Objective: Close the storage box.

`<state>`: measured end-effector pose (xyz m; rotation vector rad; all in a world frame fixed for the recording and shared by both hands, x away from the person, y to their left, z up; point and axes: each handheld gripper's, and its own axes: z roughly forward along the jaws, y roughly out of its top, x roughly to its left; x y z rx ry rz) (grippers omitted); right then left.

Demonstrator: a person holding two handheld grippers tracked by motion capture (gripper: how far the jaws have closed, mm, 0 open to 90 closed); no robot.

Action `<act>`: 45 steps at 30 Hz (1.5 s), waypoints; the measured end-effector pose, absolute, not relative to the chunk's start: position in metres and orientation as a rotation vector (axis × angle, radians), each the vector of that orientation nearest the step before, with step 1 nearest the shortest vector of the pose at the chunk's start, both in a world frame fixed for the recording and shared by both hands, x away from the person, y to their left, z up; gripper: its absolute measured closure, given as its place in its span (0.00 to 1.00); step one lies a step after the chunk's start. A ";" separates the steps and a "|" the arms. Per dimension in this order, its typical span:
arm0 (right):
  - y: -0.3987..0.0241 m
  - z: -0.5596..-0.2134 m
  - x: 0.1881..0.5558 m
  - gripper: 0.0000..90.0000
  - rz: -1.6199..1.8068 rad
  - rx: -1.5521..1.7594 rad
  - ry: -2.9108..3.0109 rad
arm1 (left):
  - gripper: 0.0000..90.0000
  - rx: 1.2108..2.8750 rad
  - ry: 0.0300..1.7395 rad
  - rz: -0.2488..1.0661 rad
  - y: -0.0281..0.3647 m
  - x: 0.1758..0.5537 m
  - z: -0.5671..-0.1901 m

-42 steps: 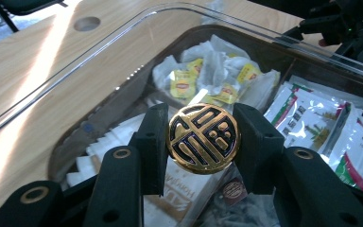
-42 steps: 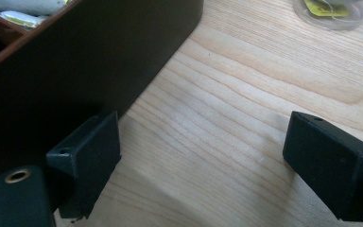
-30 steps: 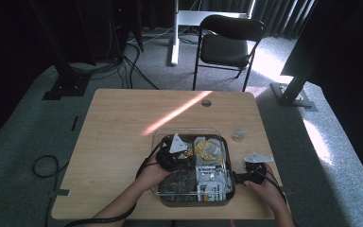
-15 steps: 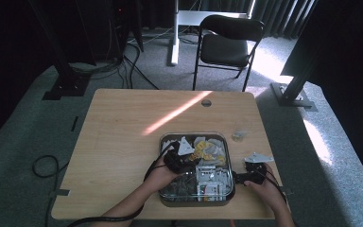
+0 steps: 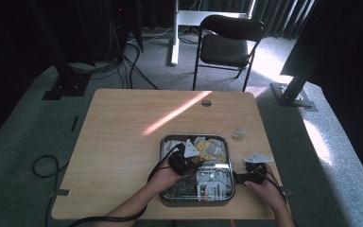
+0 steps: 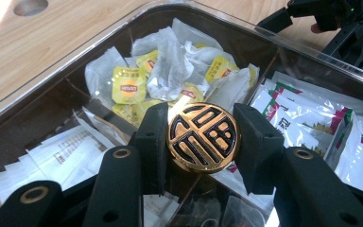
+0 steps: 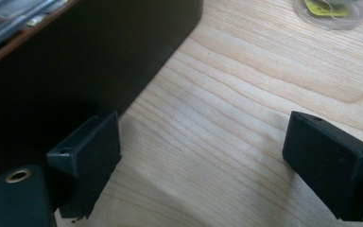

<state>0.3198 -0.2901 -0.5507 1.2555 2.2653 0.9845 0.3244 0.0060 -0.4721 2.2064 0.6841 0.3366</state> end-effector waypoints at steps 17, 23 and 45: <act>-0.290 -0.551 0.320 0.13 0.984 1.255 2.265 | 0.65 2.212 0.697 0.329 0.008 0.321 -0.476; -0.290 -0.551 0.320 0.13 0.987 1.257 2.264 | 0.65 2.202 0.665 0.333 0.010 0.321 -0.478; -0.290 -0.551 0.320 0.13 0.979 1.253 2.264 | 0.19 2.152 0.650 0.249 0.023 0.325 -0.475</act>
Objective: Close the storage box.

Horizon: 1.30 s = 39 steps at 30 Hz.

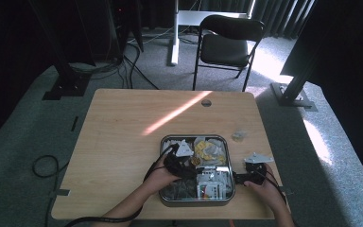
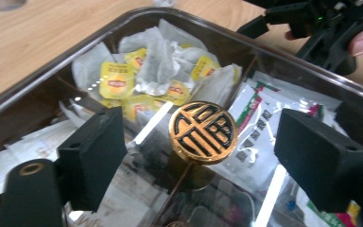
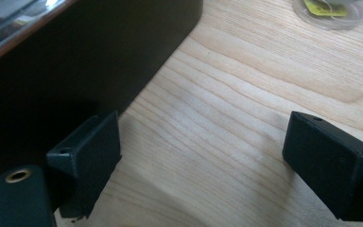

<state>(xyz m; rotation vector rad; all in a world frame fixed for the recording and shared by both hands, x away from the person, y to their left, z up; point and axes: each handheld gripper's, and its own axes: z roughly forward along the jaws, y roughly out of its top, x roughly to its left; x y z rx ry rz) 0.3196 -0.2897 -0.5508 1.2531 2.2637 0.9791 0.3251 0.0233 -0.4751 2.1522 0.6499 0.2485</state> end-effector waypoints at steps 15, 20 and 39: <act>-0.290 -0.551 0.320 0.13 0.979 1.252 2.264 | 0.00 2.122 0.667 0.339 0.041 0.326 -0.468; -0.290 -0.551 0.320 0.13 0.979 1.252 2.264 | 0.00 2.089 0.659 0.354 0.052 0.327 -0.467; -0.290 -0.551 0.320 0.13 0.979 1.251 2.265 | 0.00 2.054 0.733 0.415 0.106 0.331 -0.470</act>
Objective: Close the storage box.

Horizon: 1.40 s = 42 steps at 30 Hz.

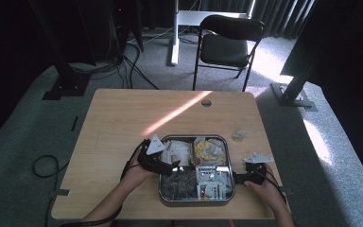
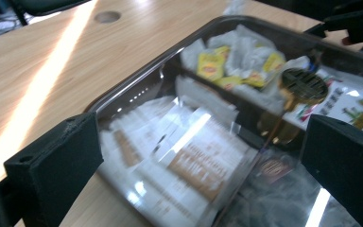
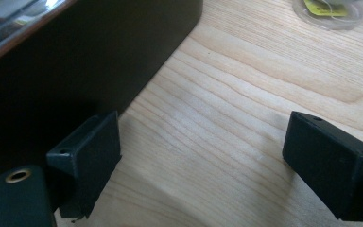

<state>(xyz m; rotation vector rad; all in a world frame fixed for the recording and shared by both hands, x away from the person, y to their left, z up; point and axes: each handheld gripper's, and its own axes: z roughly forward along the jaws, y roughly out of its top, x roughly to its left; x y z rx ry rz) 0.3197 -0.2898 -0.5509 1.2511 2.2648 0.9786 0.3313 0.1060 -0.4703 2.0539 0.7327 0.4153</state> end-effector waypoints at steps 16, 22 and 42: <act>-0.290 -0.551 0.320 0.13 0.978 1.251 2.265 | 0.00 2.008 0.775 0.428 0.154 0.330 -0.481; -0.290 -0.551 0.320 0.13 0.978 1.251 2.265 | 0.00 2.004 0.788 0.439 0.166 0.328 -0.486; -0.290 -0.551 0.320 0.13 0.978 1.251 2.265 | 0.00 2.047 0.754 0.377 0.200 0.312 -0.513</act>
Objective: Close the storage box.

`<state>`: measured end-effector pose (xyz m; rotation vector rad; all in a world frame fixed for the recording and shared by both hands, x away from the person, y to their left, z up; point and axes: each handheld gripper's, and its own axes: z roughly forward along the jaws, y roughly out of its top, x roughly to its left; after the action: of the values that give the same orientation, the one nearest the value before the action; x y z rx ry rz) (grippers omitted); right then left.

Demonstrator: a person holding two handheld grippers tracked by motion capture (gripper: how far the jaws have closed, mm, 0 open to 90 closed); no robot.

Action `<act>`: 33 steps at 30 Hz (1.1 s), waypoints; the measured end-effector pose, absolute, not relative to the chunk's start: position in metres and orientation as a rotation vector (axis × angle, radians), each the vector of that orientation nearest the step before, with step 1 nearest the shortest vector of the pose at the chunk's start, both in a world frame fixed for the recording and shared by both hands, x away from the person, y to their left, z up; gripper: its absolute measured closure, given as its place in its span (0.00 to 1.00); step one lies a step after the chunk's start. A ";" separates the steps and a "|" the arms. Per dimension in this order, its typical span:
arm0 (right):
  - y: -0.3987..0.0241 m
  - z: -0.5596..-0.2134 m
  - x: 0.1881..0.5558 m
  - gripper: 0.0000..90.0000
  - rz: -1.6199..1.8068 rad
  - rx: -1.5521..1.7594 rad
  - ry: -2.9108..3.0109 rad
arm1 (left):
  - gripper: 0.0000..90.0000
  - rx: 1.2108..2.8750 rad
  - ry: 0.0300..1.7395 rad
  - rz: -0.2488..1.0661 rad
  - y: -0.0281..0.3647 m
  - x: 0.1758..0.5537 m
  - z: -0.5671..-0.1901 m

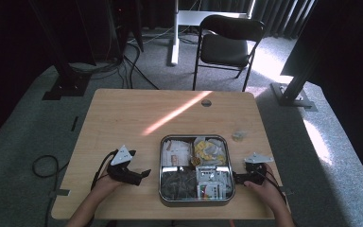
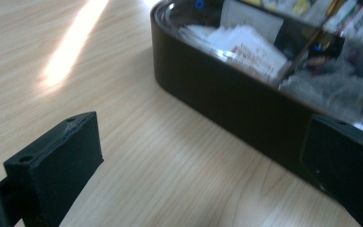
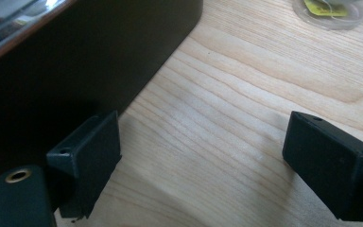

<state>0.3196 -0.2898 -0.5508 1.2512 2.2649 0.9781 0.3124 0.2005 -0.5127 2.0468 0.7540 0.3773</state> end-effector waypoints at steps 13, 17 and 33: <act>-0.290 -0.551 0.320 0.13 0.978 1.251 2.265 | 0.00 2.170 0.785 0.332 0.211 0.304 -0.537; -0.290 -0.551 0.320 0.13 0.978 1.251 2.265 | 0.00 2.215 0.772 0.319 0.211 0.301 -0.543; -0.290 -0.551 0.320 0.13 0.978 1.251 2.265 | 0.00 2.273 0.767 0.286 0.218 0.290 -0.547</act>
<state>0.3196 -0.2898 -0.5509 1.2513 2.2649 0.9783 0.2905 0.2177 -0.5466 2.2732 0.7672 0.2864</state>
